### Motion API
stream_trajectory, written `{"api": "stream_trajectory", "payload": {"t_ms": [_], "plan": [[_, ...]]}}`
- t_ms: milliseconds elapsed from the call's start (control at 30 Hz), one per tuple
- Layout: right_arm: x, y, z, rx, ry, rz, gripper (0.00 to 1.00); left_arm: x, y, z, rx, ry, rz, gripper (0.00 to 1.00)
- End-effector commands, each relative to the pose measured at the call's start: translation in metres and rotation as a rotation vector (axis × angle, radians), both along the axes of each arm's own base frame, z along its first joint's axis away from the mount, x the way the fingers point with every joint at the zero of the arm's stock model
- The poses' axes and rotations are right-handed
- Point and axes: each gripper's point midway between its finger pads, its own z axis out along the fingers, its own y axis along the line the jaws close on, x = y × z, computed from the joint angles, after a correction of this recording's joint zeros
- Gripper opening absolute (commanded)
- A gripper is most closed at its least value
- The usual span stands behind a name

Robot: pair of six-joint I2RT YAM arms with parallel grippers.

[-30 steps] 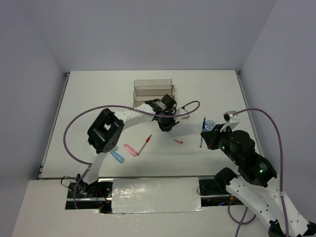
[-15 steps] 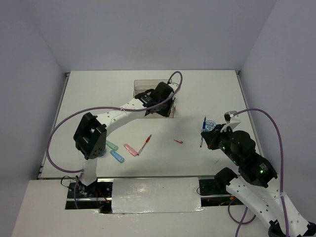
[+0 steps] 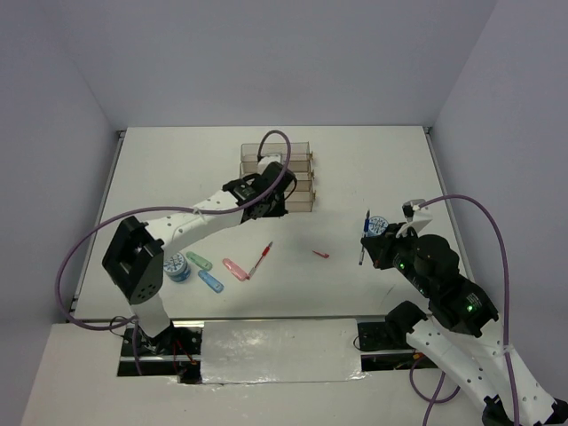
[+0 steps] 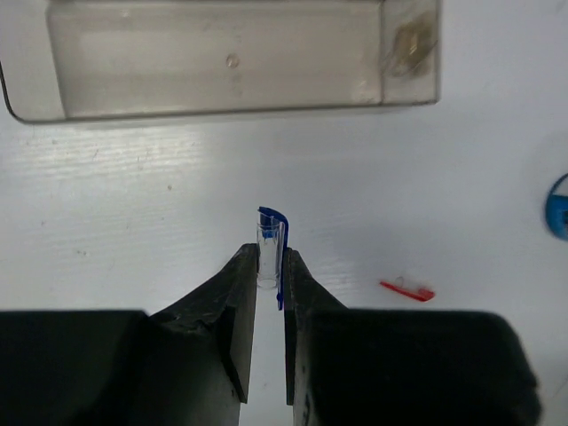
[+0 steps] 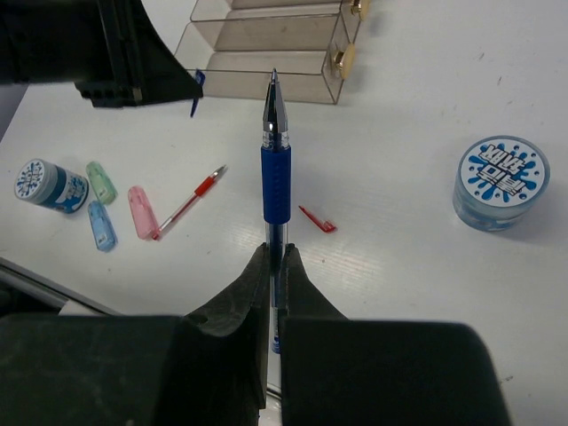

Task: Sort the stationery into containers
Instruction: Close the pen cap on the pen.

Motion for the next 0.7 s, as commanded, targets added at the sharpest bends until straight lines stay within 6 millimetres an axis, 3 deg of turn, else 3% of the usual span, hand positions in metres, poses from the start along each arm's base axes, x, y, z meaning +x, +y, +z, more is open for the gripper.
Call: {"api": "stream_trajectory", "payload": {"t_ms": [0,100,200,400,533,667], "plan": [[0.003,0.007,0.009,0.013,-0.029,0.023,0.0,-0.018,0.004,-0.029,-0.002,0.036,0.104,0.0],[0.004,0.008,0.007,0.008,-0.022,0.031,0.0,-0.028,0.003,-0.04,0.006,0.026,0.152,0.0],[0.003,0.014,0.005,0.005,-0.014,0.066,0.0,-0.037,-0.002,-0.03,-0.005,-0.028,0.164,0.0],[0.0,0.03,-0.002,0.011,0.026,0.145,0.0,-0.05,-0.005,0.019,-0.209,-0.131,0.18,0.0],[-0.009,0.058,-0.004,0.12,0.036,0.274,0.0,-0.06,0.001,0.056,-0.358,-0.187,0.212,0.0],[-0.025,0.093,-0.019,0.271,0.097,0.438,0.0,-0.073,-0.01,0.092,-0.498,-0.233,0.207,0.0]]}}
